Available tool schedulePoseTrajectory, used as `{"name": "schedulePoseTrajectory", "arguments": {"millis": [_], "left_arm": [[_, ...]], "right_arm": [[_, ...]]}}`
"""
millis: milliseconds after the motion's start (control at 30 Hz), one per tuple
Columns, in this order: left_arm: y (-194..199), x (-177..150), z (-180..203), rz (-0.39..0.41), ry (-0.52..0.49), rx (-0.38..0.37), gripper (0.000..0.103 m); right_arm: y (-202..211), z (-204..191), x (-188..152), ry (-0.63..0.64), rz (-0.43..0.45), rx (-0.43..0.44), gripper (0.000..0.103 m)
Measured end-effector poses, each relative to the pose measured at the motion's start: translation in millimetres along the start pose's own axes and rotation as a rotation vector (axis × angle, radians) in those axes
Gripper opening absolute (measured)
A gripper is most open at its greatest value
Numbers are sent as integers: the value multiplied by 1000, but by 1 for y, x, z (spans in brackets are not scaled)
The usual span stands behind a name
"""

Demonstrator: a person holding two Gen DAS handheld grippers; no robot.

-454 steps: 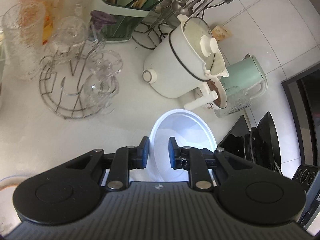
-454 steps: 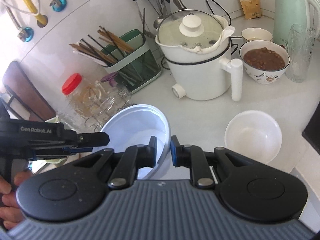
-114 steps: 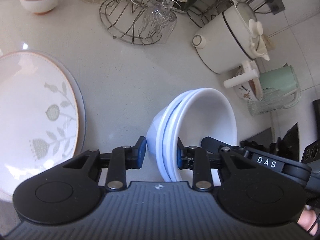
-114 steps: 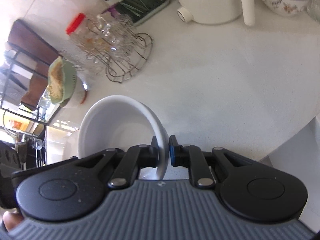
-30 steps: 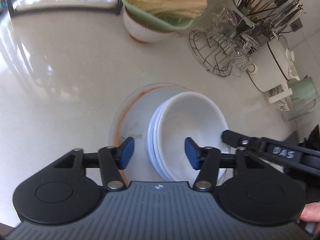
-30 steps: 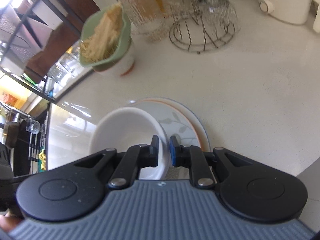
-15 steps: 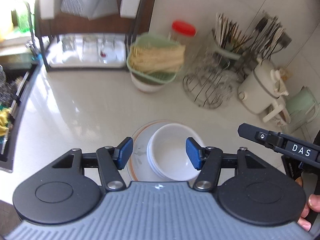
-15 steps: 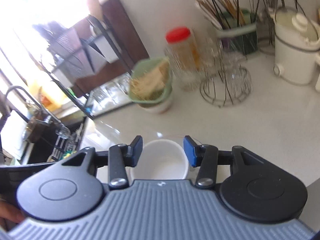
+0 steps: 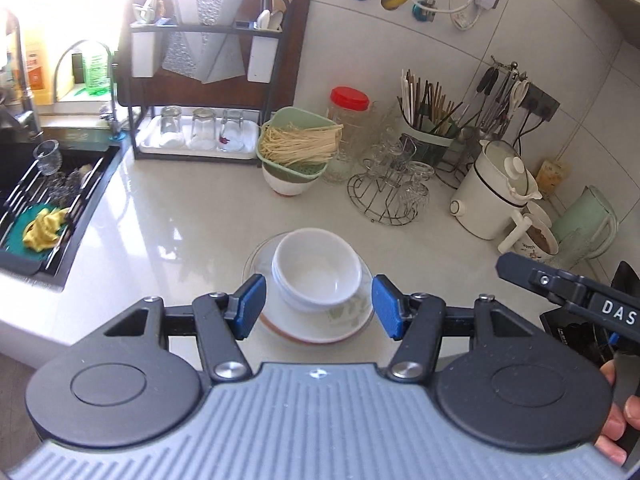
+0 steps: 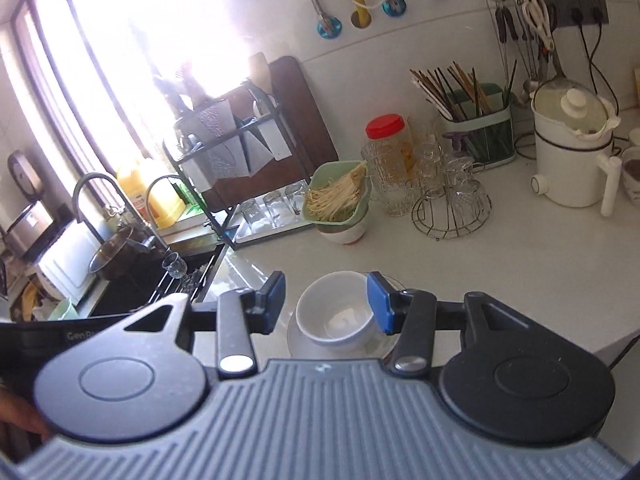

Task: Organize plates and bowls

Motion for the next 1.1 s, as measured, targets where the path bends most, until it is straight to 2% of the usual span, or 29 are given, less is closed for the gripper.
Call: {"name": "schedulePoseTrajectory", "arguments": {"millis": [200,433,500,800,1100], "left_arm": [[33,-29,20,29,0,7,64],[57,-43,19,52,5,22,66],[63,-46,17,64,-6,54,66],[61,-62,19,37,-39,22,66],[59,-74,15,19,-63,11,66]], "right_arm": [[38,3,-11,35,48,9,49],[61,-4,-24,69,85,18,49],[64,-5,-28,75,91,11,49],[71,-1,-50,80,85,-20,49],[78,10,-70,53,89,-85,49]]}}
Point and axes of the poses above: each gripper's, at about its wrist camera, not at the fingertips, and y roughly against the way its jaws point, z to its right, x to its top, the point moved 9 cm from there along -y, roughly the way its jaws point, and after that the axes turned 15 degrees about -x, right-handed, at the moved point
